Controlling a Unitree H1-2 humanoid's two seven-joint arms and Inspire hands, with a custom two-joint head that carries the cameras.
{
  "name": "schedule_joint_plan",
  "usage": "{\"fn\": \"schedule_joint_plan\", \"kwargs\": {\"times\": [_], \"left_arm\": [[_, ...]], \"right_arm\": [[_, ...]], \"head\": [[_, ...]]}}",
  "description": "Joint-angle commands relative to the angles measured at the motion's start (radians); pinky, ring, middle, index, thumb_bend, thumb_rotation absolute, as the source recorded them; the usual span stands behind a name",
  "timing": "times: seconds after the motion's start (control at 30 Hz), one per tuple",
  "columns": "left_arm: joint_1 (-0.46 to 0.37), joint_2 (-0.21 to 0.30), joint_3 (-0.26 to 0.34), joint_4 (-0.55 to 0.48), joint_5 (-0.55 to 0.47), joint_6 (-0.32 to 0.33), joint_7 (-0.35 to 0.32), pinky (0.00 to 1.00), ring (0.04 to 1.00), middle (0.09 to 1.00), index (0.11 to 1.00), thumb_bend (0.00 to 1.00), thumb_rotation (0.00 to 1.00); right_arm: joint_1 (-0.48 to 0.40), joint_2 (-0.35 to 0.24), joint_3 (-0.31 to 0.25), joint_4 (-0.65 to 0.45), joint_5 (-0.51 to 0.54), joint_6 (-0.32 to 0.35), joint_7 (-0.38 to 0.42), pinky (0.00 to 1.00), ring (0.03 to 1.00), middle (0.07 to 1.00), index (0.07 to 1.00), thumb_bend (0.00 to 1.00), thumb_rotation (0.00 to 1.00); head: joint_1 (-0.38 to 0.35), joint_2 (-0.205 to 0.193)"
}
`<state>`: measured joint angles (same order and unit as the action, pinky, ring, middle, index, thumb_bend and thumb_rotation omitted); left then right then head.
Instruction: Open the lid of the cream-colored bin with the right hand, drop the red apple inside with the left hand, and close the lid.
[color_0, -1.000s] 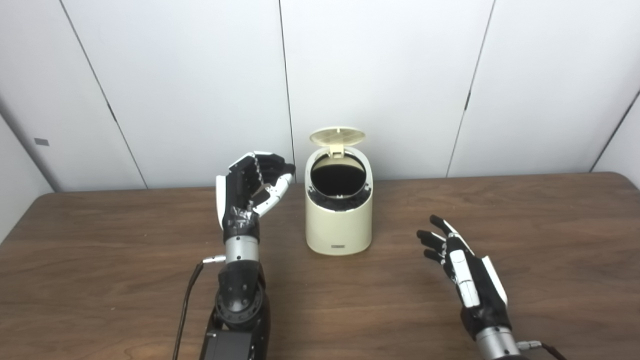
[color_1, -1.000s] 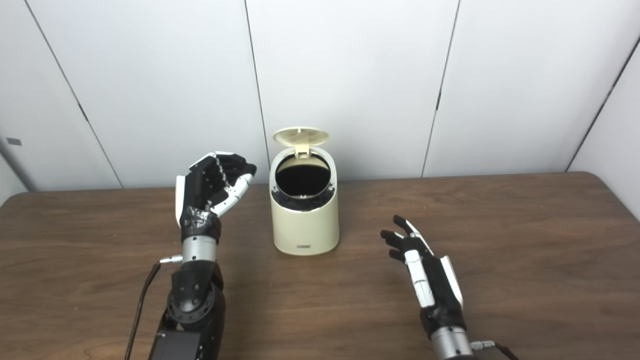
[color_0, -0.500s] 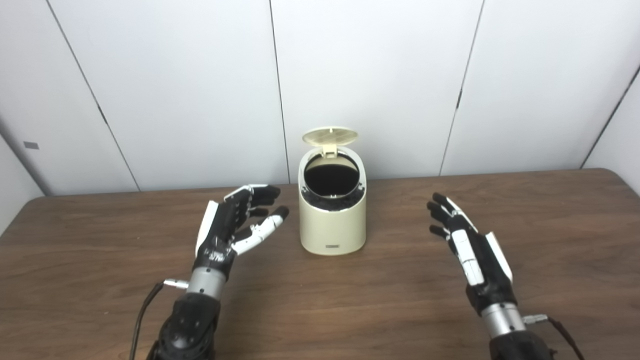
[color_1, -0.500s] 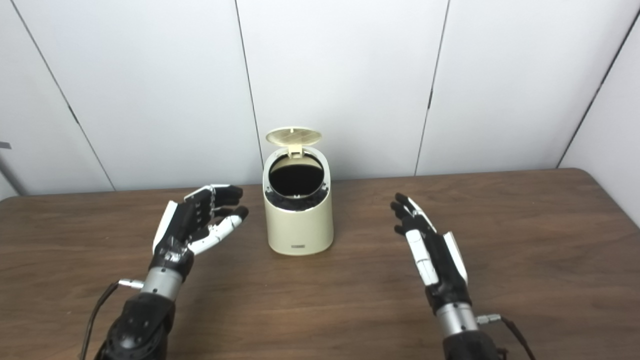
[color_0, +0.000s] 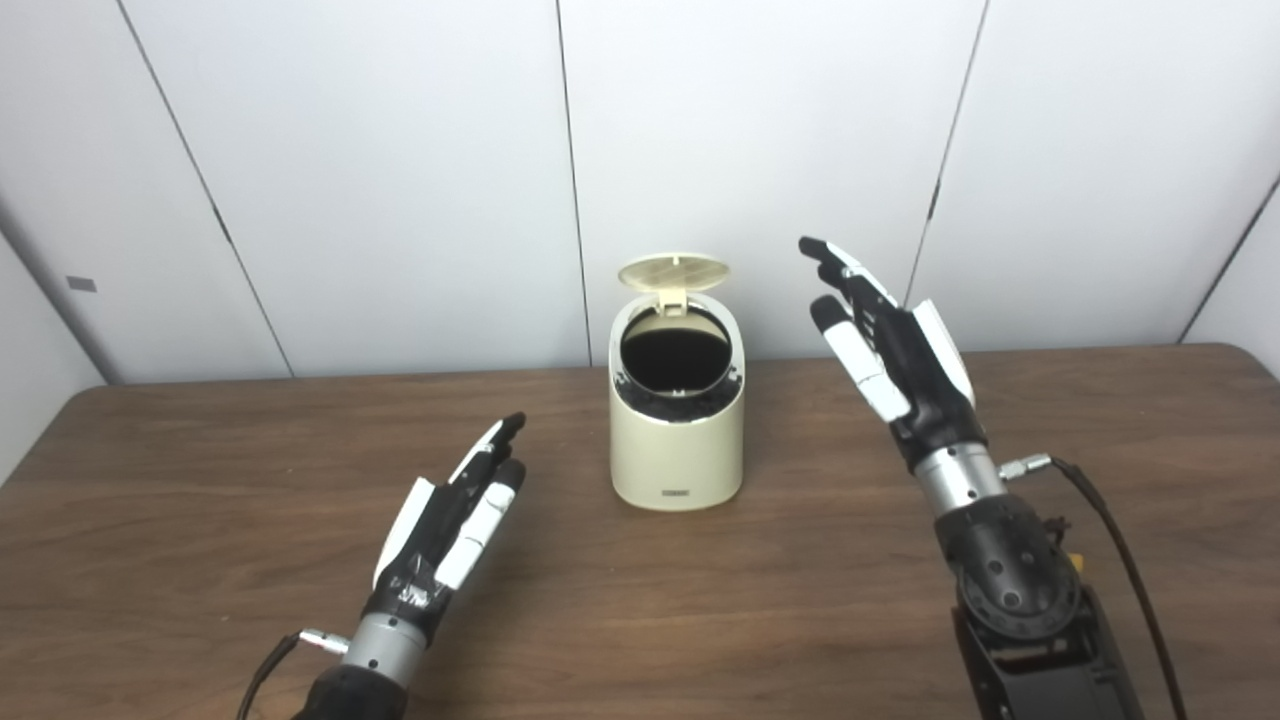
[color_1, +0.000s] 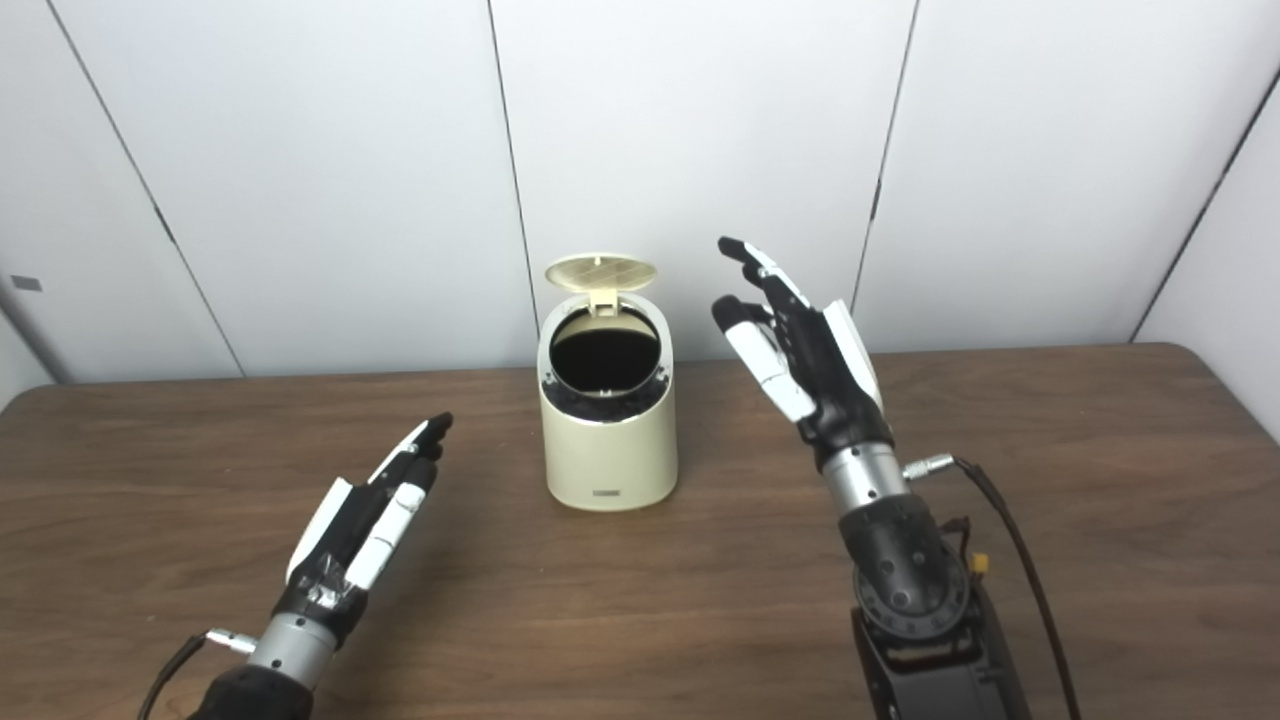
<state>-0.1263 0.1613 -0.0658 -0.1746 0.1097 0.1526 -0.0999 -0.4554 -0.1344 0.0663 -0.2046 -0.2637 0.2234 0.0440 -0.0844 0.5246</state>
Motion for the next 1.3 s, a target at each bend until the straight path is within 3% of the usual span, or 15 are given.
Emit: {"fn": "schedule_joint_plan", "kwargs": {"times": [0.0, 0.1, 0.3, 0.53, 0.73, 1.0, 1.13, 1.27], "left_arm": [[-0.008, -0.015, 0.014, -0.009, 0.002, -0.035, 0.027, 1.0, 0.991, 1.0, 1.0, 0.69, 0.98], [0.009, -0.037, 0.031, 0.004, -0.02, -0.05, 0.034, 1.0, 0.998, 1.0, 1.0, 0.68, 0.98], [0.032, -0.07, 0.055, 0.024, -0.048, -0.078, 0.043, 1.0, 1.0, 1.0, 1.0, 0.67, 0.96], [0.04, -0.091, 0.057, 0.046, -0.057, -0.108, 0.046, 1.0, 1.0, 1.0, 1.0, 0.67, 0.93], [0.035, -0.109, 0.06, 0.046, -0.061, -0.098, 0.051, 1.0, 1.0, 1.0, 1.0, 0.66, 0.9], [0.034, -0.114, 0.064, 0.049, -0.059, -0.099, 0.053, 1.0, 1.0, 1.0, 1.0, 0.68, 0.9], [0.031, -0.113, 0.061, 0.047, -0.06, -0.095, 0.047, 1.0, 1.0, 1.0, 1.0, 0.69, 0.92], [0.029, -0.121, 0.059, 0.048, -0.057, -0.103, 0.053, 1.0, 1.0, 0.992, 1.0, 0.69, 0.9]], "right_arm": [[-0.091, -0.019, 0.013, 0.005, 0.0, -0.034, 0.024, 0.78, 0.863, 0.911, 0.893, 0.52, 1.0], [-0.16, -0.027, 0.032, 0.052, -0.013, -0.02, 0.042, 0.75, 0.87, 0.926, 0.888, 0.52, 0.98], [-0.254, -0.047, 0.089, 0.099, -0.161, 0.071, 0.036, 0.77, 0.897, 0.914, 0.874, 0.55, 1.0], [-0.325, -0.092, 0.143, 0.185, -0.215, 0.006, 0.063, 0.82, 0.889, 0.889, 0.863, 0.46, 0.94], [-0.333, -0.108, 0.164, 0.213, -0.223, -0.025, 0.079, 0.85, 0.914, 0.905, 0.815, 0.44, 0.91], [-0.31, -0.133, 0.162, 0.197, -0.232, -0.008, 0.126, 0.82, 0.958, 0.952, 0.716, 0.53, 0.98], [-0.287, -0.141, 0.164, 0.187, -0.242, -0.017, 0.134, 0.79, 0.962, 0.962, 0.675, 0.5, 0.97], [-0.271, -0.147, 0.167, 0.191, -0.251, -0.038, 0.131, 0.83, 0.972, 0.954, 0.665, 0.5, 0.97]], "head": [[-0.002, 0.001], [0.0, 0.002], [0.0, 0.005], [-0.004, 0.008], [-0.007, 0.012], [-0.006, 0.011], [-0.005, 0.01], [-0.001, 0.01]]}}
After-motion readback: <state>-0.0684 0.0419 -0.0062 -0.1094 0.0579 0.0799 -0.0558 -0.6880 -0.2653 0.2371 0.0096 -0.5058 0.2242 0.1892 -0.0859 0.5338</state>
